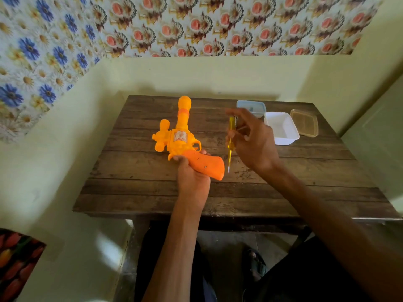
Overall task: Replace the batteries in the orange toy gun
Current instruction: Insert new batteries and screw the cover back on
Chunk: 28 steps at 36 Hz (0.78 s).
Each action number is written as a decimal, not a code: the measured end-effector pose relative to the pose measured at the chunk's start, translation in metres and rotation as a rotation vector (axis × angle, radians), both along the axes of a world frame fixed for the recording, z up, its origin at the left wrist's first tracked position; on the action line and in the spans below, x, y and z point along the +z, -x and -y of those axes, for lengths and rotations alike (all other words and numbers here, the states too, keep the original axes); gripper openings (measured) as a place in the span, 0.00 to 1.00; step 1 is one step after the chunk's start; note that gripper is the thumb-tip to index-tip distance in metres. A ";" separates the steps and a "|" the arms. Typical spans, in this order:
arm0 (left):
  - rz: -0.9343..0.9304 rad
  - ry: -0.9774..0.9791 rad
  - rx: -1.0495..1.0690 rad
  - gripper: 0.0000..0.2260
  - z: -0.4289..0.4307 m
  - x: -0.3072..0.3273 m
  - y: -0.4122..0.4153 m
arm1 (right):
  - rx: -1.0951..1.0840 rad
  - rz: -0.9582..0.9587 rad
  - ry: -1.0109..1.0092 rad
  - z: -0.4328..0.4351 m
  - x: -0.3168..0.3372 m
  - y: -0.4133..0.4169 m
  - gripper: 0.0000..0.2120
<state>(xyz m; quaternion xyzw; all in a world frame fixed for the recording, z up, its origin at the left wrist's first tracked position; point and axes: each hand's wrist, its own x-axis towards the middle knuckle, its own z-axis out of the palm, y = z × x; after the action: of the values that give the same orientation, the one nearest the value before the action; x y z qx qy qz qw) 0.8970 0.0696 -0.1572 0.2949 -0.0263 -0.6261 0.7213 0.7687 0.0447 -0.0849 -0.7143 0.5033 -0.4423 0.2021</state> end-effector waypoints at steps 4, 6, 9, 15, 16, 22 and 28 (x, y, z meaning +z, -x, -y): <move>0.006 0.013 0.017 0.16 0.000 0.000 0.004 | 0.103 0.204 0.041 -0.013 0.010 -0.013 0.18; 0.018 0.023 0.028 0.15 0.000 0.000 0.004 | 0.125 0.185 0.071 -0.015 0.008 -0.015 0.17; 0.036 0.042 0.034 0.15 -0.001 -0.001 0.003 | 0.145 0.188 0.095 -0.017 0.005 -0.018 0.17; 0.054 0.043 0.040 0.19 -0.002 0.001 0.003 | 0.161 0.163 0.159 -0.020 0.006 -0.024 0.19; 0.058 0.049 0.036 0.20 -0.002 0.001 0.003 | 0.162 0.160 0.165 -0.020 0.006 -0.025 0.18; 0.083 0.087 0.034 0.20 -0.004 0.000 0.002 | 0.184 0.162 0.180 -0.022 0.009 -0.027 0.16; 0.099 0.060 0.019 0.21 -0.004 -0.001 0.001 | 0.178 0.150 0.202 -0.021 0.005 -0.029 0.17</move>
<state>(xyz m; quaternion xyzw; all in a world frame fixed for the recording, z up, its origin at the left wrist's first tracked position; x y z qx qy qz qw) 0.8956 0.0738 -0.1581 0.3040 -0.0779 -0.6027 0.7337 0.7972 0.0661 -0.0796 -0.7377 0.3745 -0.5230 0.2047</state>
